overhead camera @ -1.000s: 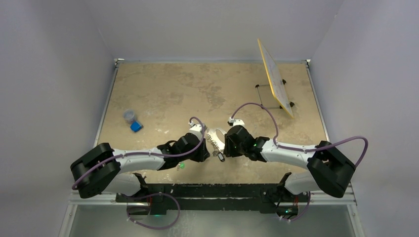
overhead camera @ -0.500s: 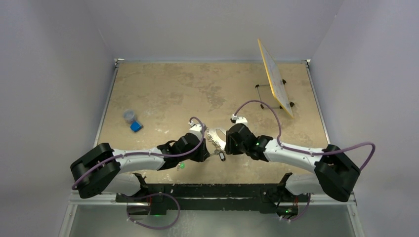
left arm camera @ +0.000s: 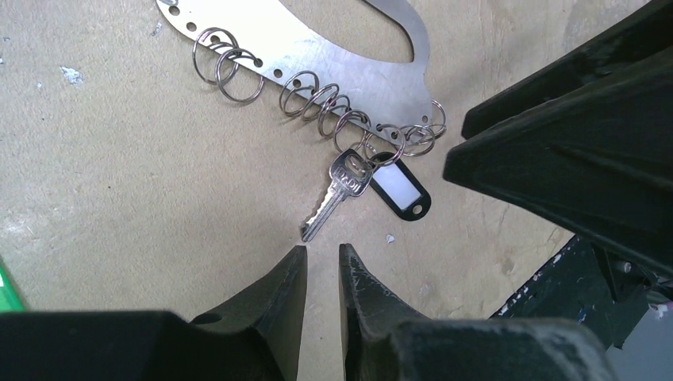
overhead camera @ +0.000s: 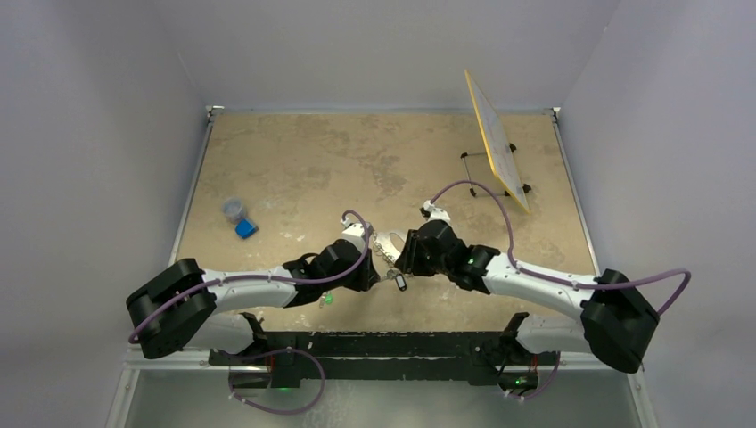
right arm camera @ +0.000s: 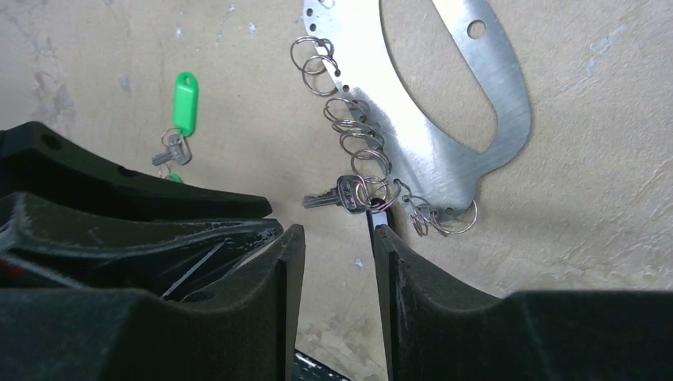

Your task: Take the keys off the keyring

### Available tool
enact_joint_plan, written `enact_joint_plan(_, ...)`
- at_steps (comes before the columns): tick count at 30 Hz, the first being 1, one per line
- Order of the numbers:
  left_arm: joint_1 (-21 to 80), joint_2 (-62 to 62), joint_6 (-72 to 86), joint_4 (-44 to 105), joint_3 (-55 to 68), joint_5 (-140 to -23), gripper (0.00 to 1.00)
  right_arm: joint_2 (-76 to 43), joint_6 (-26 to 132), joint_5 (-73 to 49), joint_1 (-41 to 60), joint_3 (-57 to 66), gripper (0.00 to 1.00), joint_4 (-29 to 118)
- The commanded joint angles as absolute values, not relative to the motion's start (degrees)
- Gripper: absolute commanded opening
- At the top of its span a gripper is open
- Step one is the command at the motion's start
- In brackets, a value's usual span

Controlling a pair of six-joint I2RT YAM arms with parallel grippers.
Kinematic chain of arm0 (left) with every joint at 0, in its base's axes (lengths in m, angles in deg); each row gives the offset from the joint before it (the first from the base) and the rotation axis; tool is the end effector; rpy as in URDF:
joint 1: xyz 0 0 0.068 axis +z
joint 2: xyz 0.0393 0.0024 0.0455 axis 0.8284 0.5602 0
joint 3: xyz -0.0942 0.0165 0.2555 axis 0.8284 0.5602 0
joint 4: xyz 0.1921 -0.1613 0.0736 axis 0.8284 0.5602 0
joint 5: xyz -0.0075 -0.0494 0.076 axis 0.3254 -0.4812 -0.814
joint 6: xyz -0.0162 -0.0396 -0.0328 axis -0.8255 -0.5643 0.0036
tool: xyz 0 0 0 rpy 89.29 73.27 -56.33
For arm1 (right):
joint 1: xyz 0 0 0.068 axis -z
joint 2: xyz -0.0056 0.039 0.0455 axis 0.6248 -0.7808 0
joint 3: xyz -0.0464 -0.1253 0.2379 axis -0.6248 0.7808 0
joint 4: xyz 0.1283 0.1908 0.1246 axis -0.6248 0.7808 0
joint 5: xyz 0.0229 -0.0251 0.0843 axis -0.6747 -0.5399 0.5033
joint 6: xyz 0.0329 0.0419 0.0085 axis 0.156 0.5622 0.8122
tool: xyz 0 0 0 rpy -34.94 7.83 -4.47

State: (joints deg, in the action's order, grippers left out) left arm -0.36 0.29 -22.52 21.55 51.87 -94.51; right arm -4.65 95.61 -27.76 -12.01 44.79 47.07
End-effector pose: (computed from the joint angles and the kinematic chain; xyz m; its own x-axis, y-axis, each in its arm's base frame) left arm 0.1397 -0.2038 0.1563 -0.7805 -0.0151 -0.6250 0.3684 0.7965 -0.4794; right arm 0.1621 0.1903 0.2089 -0.7765 0.2409 -0.5822 -0.1650 0.8141 0.5568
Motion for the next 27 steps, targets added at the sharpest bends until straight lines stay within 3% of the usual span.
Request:
enact_joint_plan(1,-0.6,-1.1,-21.2,19.1,49.9,-95.5,0.2,-6.6,99.1,-26.9,-12.1,45.2,0.4,44.9)
enact_joint_plan(10,-0.7,-0.7,-21.0,18.8,49.4,-95.4,0.2,-13.6,99.6,-21.0,-12.0,45.4,0.38,42.4)
enact_joint_plan(27,-0.7,-0.3,-19.8,18.1,49.1,-95.7,0.2,-15.2,103.3,-32.8,-11.3,45.7,0.36,41.6)
